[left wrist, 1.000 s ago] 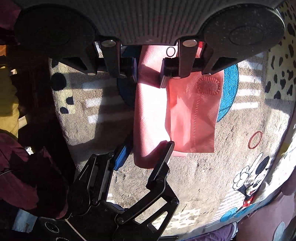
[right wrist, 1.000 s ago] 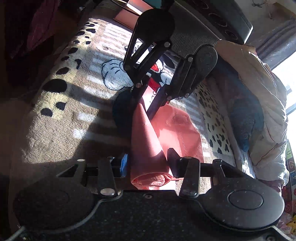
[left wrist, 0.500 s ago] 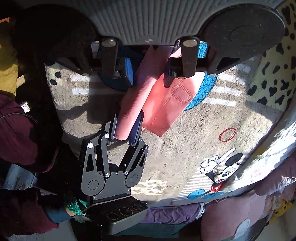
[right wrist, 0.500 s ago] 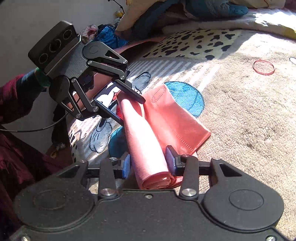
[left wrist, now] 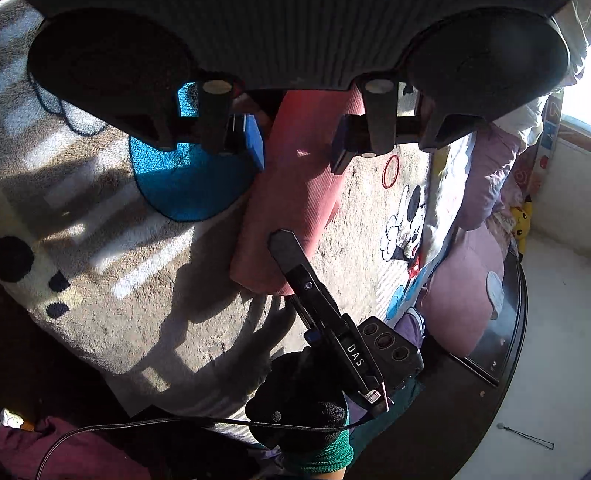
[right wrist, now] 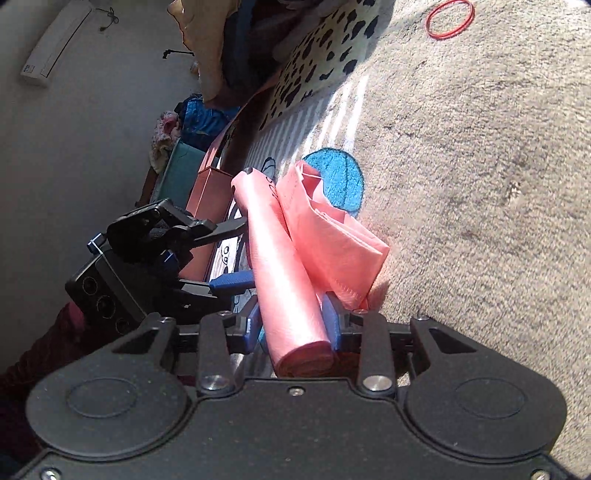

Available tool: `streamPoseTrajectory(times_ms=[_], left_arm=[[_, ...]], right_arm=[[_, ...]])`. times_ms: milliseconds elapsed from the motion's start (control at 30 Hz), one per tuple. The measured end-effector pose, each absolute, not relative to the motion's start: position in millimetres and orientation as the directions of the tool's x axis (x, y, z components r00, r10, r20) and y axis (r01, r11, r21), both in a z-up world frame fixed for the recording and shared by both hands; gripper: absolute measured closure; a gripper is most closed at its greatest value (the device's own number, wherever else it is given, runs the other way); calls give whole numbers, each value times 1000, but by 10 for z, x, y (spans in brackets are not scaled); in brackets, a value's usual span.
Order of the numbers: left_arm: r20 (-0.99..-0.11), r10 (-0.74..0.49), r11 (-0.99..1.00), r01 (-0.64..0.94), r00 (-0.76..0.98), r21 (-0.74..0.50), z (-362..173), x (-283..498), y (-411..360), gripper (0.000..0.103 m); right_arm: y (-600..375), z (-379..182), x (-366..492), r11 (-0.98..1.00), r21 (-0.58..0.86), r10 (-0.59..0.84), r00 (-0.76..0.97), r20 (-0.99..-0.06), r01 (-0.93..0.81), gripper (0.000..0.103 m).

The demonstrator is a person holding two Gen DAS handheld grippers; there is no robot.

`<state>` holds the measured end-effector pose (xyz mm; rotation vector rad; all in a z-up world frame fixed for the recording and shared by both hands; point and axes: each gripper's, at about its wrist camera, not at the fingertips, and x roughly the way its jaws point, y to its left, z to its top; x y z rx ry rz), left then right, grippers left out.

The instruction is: Fold shopping bag

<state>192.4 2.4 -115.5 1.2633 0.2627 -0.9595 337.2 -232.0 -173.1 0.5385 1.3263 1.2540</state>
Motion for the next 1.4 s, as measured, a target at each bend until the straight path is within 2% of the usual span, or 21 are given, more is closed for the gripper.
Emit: streamPoseTrajectory(times_ms=[67, 267, 300, 333, 367, 400, 433, 467, 533, 600, 700, 800, 833, 900, 967, 1000, 1067, 1167, 1200, 1233, 1400], left_arm=[[-645, -444, -27, 711, 622, 703, -1237, 1940, -30, 64], [-711, -442, 2, 793, 546, 609, -1185, 2173, -72, 65], [-722, -437, 9, 805, 536, 593, -1177, 2206, -94, 66], [-733, -432, 17, 817, 526, 577, -1168, 2238, -117, 66], [-743, -426, 26, 828, 516, 560, -1159, 2270, -140, 66], [-762, -412, 43, 846, 500, 532, -1136, 2320, -175, 66], [-780, -396, 62, 862, 484, 503, -1112, 2370, -211, 66], [-796, -380, 61, 871, 472, 487, -1101, 2399, -246, 66], [-825, -346, 60, 888, 447, 456, -1081, 2456, -316, 66], [-855, -327, 112, 915, 403, 389, -1031, 2555, -358, 66], [-887, -313, 167, 939, 339, 300, -976, 2691, -380, 63], [-906, -333, 238, 953, 260, 186, -928, 2846, -336, 61], [-909, -335, 234, 957, 248, 175, -926, 2862, -327, 61], [-907, -341, 215, 960, 248, 182, -926, 2852, -323, 59], [-866, -375, 99, 943, 332, 319, -970, 2655, -285, 51], [-828, -385, 34, 903, 407, 428, -1055, 2525, -281, 47], [-748, -412, -53, 806, 521, 590, -1196, 2305, -293, 47], [-689, -413, -92, 725, 596, 683, -1288, 2167, -385, 47], [-677, -408, -102, 706, 613, 701, -1307, 2143, -424, 50], [-690, -393, -93, 721, 607, 687, -1288, 2169, -452, 56], [-776, -352, 14, 832, 523, 555, -1157, 2420, -537, 60]], right_arm=[[-2287, -1717, 3376, 332, 875, 877, -227, -424, -353, 76], [-2243, -1591, 3329, 371, 836, 864, -179, -470, -404, 77], [-2229, -1467, 3253, 395, 790, 850, -139, -508, -470, 76], [-2226, -1360, 3195, 413, 741, 836, -103, -540, -530, 70], [-2191, -1208, 3080, 437, 653, 811, -43, -584, -619, 65], [-2122, -1021, 2846, 466, 503, 770, 53, -636, -728, 58], [-2043, -910, 2639, 481, 359, 732, 141, -667, -800, 45], [-1957, -829, 2428, 484, 198, 695, 236, -679, -852, 42], [-1815, -754, 2049, 435, -87, 654, 381, -653, -896, 42], [-1675, -798, 1833, 362, -296, 625, 466, -627, -884, 42], [-1463, -992, 1826, 242, -499, 534, 544, -647, -832, 43], [-1507, -1062, 2026, 238, -477, 519, 526, -674, -846, 43], [-1521, -1085, 2093, 236, -469, 514, 519, -683, -851, 48], [-1558, -1123, 2230, 238, -445, 507, 501, -701, -863, 49], [-1654, -1091, 2427, 278, -328, 534, 429, -729, -903, 49], [-1702, -1074, 2537, 298, -259, 549, 387, -740, -919, 50], [-1741, -1075, 2689, 310, -169, 570, 325, -755, -936, 51], [-1748, -1105, 2825, 303, -88, 590, 259, -765, -949, 51], [-1759, -1110, 2857, 297, -71, 596, 243, -765, -952, 51], [-1764, -1116, 2881, 293, -55, 602, 229, -765, -955, 51], [-1738, -1171, 2895, 339, 23, 639, 212, -740, -940, 50]])
